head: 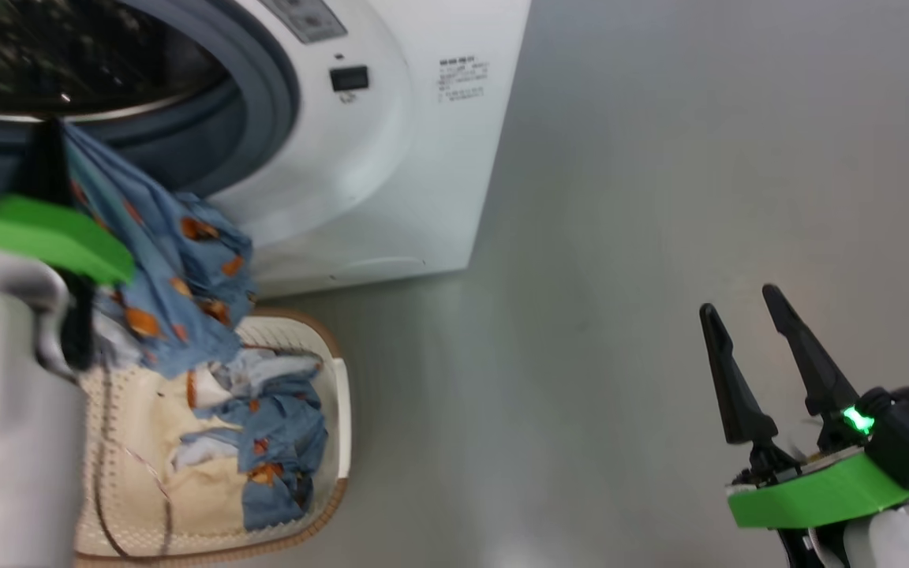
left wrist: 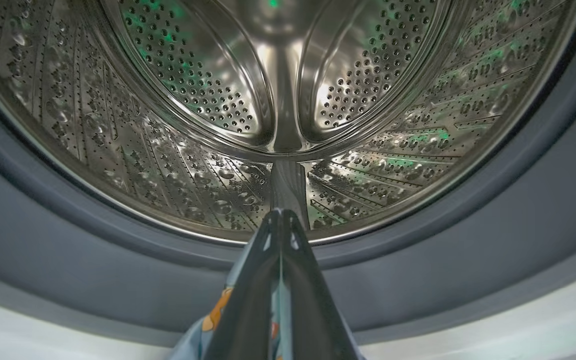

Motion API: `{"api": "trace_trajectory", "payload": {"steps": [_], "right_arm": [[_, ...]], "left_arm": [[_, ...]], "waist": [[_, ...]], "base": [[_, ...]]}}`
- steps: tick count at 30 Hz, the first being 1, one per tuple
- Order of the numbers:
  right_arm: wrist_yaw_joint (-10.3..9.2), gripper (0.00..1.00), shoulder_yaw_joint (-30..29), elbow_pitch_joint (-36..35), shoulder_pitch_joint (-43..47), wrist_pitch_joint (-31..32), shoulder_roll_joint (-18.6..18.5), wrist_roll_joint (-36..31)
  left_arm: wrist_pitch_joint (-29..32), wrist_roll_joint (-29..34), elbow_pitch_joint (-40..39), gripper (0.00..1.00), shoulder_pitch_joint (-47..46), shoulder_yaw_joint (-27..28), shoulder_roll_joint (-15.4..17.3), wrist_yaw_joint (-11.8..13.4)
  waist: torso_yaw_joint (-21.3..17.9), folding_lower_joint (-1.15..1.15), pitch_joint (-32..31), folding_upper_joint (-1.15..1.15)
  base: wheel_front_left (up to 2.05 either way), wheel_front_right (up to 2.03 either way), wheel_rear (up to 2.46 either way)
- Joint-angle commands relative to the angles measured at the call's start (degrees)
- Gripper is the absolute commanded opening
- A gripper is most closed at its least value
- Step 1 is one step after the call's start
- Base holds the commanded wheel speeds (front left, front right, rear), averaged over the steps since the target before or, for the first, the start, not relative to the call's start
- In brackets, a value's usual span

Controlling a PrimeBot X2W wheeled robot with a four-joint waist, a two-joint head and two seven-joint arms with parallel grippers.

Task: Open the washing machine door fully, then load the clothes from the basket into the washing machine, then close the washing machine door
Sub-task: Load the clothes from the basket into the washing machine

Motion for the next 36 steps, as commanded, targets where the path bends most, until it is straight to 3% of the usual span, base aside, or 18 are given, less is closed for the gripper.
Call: {"api": "trace_trajectory", "payload": {"steps": [1, 9, 17, 23, 26, 33, 36], "right_arm": [[0.35, 1.00, 1.43, -1.55, -0.90, -0.27, -0.27, 0.56], [0.35, 1.00, 2.30, -1.34, -3.25, -0.27, 0.90, 1.36], [0.35, 1.00, 3.46, -1.10, -4.71, -0.27, 1.70, 2.00], [0.35, 1.00, 4.21, -0.88, -5.68, -0.27, 2.09, 2.61], [0.35, 1.00, 4.63, -0.85, -6.30, -0.27, 2.41, 2.97], [0.35, 1.00, 4.88, -0.74, -7.00, -0.27, 2.62, 3.30], [0.35, 1.00, 5.09, -0.63, -7.52, -0.27, 2.70, 3.42]], "left_arm": [[0.82, -0.27, -0.32, 0.00, -2.69, 1.63, 3.37, -0.38], [10.34, -1.80, 3.59, 0.00, -12.67, 2.15, 8.54, -1.50], [14.96, -2.01, 3.46, 0.00, -18.91, 2.95, 13.42, -0.90], [12.58, -0.66, 2.51, 0.00, -23.05, 3.36, 16.74, 0.33], [7.43, 0.85, 0.99, 0.00, -25.98, 3.37, 18.67, 0.69], [1.49, 2.62, 0.17, 0.00, -29.43, 2.77, 19.95, 0.89], [-3.70, 4.28, -0.32, 0.00, -32.82, 1.83, 20.43, 1.04]], "waist": [[-2.60, -0.02, 4.77, 0.00], [-5.37, -0.02, 8.51, 0.00], [-8.00, -0.02, 10.98, 0.00], [-9.74, -0.02, 12.72, 0.00], [-10.67, -0.02, 14.03, 0.00], [-11.39, -0.02, 15.21, 0.00], [-11.74, -0.02, 15.94, 0.00]], "base": [[0.00, 0.00, 0.00], [0.00, 0.00, 0.00], [0.00, 0.00, 0.00], [0.00, 0.00, 0.00], [0.00, 0.00, 0.00], [0.00, 0.00, 0.00], [0.00, 0.00, 0.00]]}}
